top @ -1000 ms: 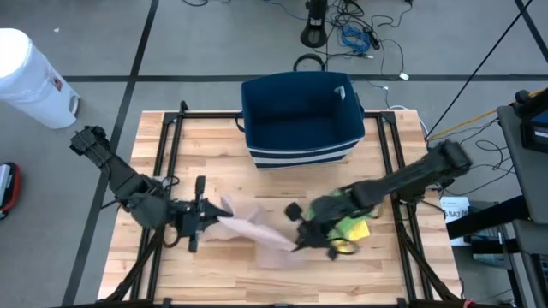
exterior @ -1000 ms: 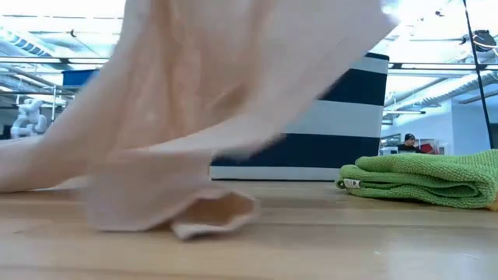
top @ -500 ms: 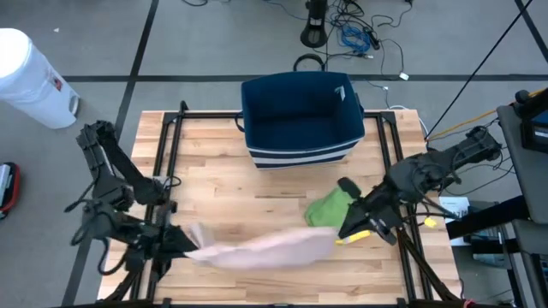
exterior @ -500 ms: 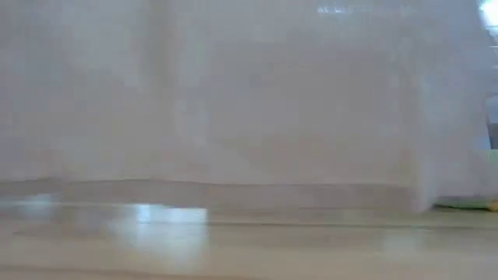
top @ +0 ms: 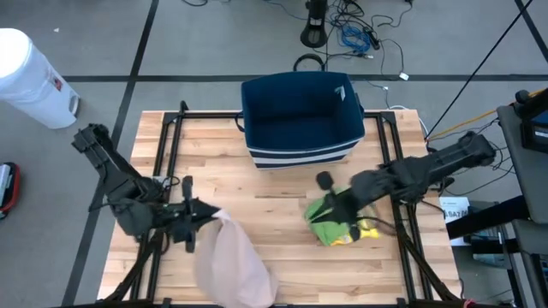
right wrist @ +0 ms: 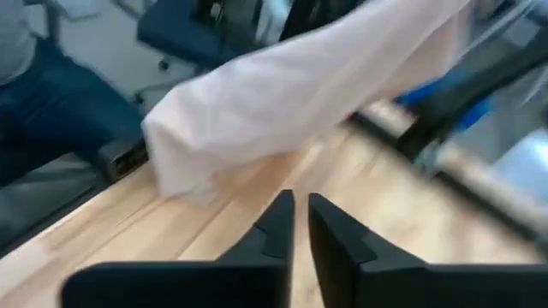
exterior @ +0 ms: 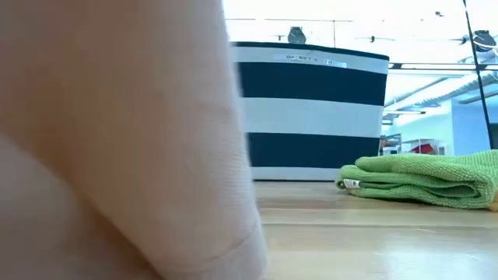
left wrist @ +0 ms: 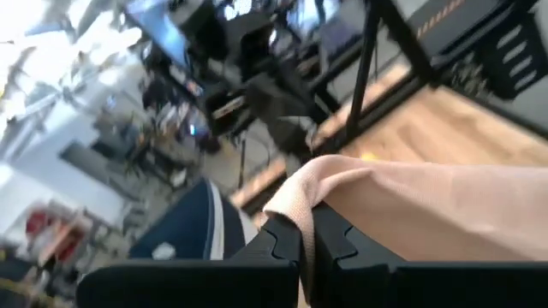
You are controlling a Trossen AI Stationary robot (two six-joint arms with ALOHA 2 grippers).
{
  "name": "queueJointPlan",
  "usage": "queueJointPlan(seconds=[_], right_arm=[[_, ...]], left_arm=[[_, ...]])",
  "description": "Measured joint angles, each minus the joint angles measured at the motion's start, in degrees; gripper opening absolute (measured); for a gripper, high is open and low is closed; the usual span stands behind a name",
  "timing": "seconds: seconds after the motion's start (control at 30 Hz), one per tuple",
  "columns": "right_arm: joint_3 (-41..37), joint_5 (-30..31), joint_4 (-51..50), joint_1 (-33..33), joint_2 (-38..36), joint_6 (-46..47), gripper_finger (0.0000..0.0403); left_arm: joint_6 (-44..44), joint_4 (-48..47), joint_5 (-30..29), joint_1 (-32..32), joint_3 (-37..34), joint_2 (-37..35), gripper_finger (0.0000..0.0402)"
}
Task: Fold towel
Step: Fold the light brown towel
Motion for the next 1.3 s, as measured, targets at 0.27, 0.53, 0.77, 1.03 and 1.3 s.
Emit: queueJointPlan(seconds=[0.27, 0.53, 0.77, 1.03, 1.3], right_arm=[[-4.97, -9.64, 6.88, -5.07, 14.37, 7.84, 0.0139], [-6.67, -15.75, 25.00, -9.81, 28.06, 6.75, 0.0204], [-6.65, -31.01, 41.52, -10.96, 38.47, 7.76, 0.0202], [-6.67, -31.22, 54.25, -11.40, 45.53, 8.82, 0.0199], [-2.84, -31.20, 61.33, -12.24, 52.35, 10.95, 0.0199]], left_arm=[[-6.22, -4.46, 9.35, 4.16, 0.00, 0.04, 0.0000], [-11.63, -3.83, 23.40, 3.55, 0.00, 0.04, 0.0000], [-22.24, -8.51, 25.53, 3.04, 0.00, 0.04, 0.0000], [-33.80, -17.31, 25.53, 3.62, 0.00, 0.04, 0.0000], [-35.31, -18.16, 25.51, 4.89, 0.00, 0.04, 0.0000]])
